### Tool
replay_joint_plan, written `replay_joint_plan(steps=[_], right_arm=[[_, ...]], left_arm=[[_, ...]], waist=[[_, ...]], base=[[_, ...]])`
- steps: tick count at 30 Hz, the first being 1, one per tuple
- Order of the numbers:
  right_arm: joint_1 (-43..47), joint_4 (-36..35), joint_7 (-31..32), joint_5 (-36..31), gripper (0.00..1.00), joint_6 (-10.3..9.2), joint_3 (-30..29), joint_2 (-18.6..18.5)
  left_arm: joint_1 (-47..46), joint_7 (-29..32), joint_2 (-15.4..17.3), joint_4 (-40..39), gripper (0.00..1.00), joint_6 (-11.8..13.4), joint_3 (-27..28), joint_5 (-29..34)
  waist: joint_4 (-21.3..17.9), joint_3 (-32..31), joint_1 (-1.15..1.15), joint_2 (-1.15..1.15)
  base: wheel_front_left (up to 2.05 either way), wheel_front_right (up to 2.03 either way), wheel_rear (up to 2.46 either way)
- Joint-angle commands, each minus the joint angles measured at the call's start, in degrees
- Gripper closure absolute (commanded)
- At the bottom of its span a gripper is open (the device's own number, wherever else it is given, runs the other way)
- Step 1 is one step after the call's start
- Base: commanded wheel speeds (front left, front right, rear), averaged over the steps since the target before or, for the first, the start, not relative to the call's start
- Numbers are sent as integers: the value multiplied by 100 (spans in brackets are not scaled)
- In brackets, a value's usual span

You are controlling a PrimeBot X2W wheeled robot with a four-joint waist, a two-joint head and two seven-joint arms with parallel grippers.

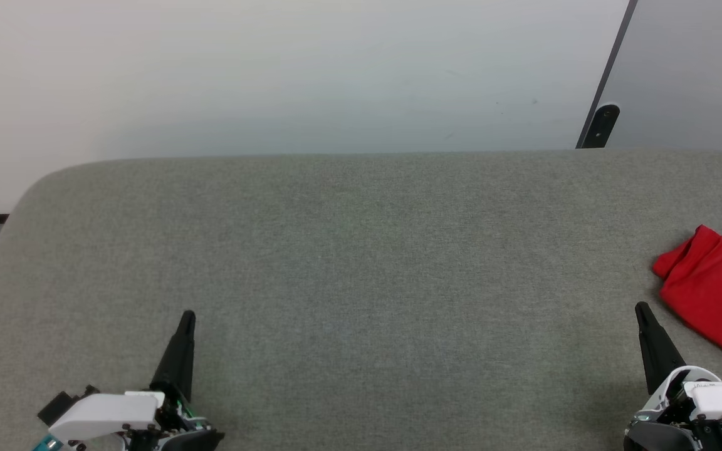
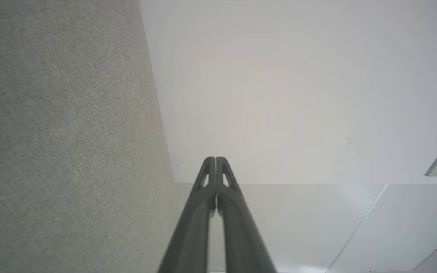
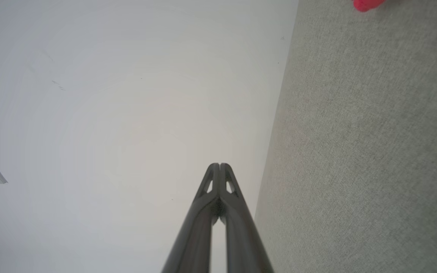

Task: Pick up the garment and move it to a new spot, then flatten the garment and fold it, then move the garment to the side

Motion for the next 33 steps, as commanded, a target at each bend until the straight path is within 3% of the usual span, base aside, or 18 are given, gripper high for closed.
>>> replay_joint_plan(steps=[1,33], right_arm=[[-22,2,14,23,100,2,0,20],[-22,2,13,23,100,2,0,20]], left_arm=[[-62,16,2,-7,100,-21,12,-16],[-62,15,2,-8,100,-21,10,-17]], waist=[[0,0,0,0],[0,0,0,0]], base=[[0,0,0],[0,0,0]])
